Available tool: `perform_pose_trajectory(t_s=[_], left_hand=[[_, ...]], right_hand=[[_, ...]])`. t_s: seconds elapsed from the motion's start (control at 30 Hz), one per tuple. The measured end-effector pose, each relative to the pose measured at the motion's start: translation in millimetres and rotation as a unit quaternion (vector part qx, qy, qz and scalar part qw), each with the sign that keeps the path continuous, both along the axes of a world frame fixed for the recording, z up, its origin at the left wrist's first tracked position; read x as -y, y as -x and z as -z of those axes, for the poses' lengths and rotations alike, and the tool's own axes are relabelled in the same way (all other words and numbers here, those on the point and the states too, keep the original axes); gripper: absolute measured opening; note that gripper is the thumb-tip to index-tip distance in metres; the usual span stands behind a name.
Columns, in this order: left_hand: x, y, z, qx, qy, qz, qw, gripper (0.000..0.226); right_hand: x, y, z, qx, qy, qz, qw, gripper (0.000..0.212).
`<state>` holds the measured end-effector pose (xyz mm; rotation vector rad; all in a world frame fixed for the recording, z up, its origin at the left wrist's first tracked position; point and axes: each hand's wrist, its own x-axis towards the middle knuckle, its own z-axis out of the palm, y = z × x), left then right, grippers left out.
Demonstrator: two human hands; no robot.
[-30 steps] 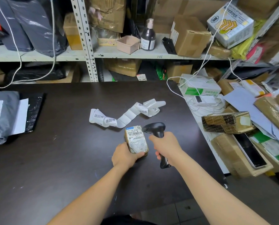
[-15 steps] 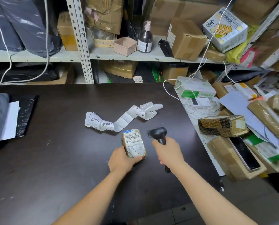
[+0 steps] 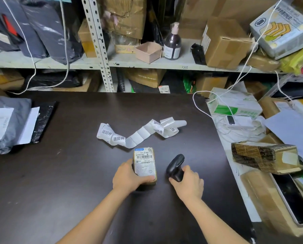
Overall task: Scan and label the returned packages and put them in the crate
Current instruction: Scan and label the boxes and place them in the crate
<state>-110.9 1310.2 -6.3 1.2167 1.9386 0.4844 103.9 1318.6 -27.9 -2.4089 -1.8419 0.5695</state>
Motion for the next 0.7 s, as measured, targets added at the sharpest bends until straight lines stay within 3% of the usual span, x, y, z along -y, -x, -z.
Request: perform_pose_trajectory(t_s=[0.13, 0.23, 0.37, 0.47, 0.53, 0.7], left_hand=[[-3, -11, -7, -0.022, 0.012, -0.014, 1.000, 0.075], [-1, -18, -12, -0.035, 0.018, -0.030, 0.999, 0.072], [5, -23, -14, -0.059, 0.014, -0.062, 0.996, 0.065], [12, -25, -15, -0.081, 0.016, -0.101, 0.991, 0.076], [18, -25, -16, -0.096, 0.005, -0.134, 0.986, 0.088], [34, -19, -29, -0.095, -0.022, -0.167, 0.981, 0.072]], right_hand=[[-8, -10, -2, 0.002, 0.018, -0.049, 0.999, 0.060], [-17, -22, -10, -0.078, 0.018, -0.015, 0.997, 0.073], [-52, -30, -21, -0.182, -0.092, 0.056, 0.977, 0.061], [-104, -21, -30, -0.229, -0.155, 0.025, 0.961, 0.051], [-142, -8, -35, -0.215, -0.172, -0.031, 0.961, 0.048], [-205, 26, -32, -0.140, -0.094, -0.116, 0.979, 0.040]])
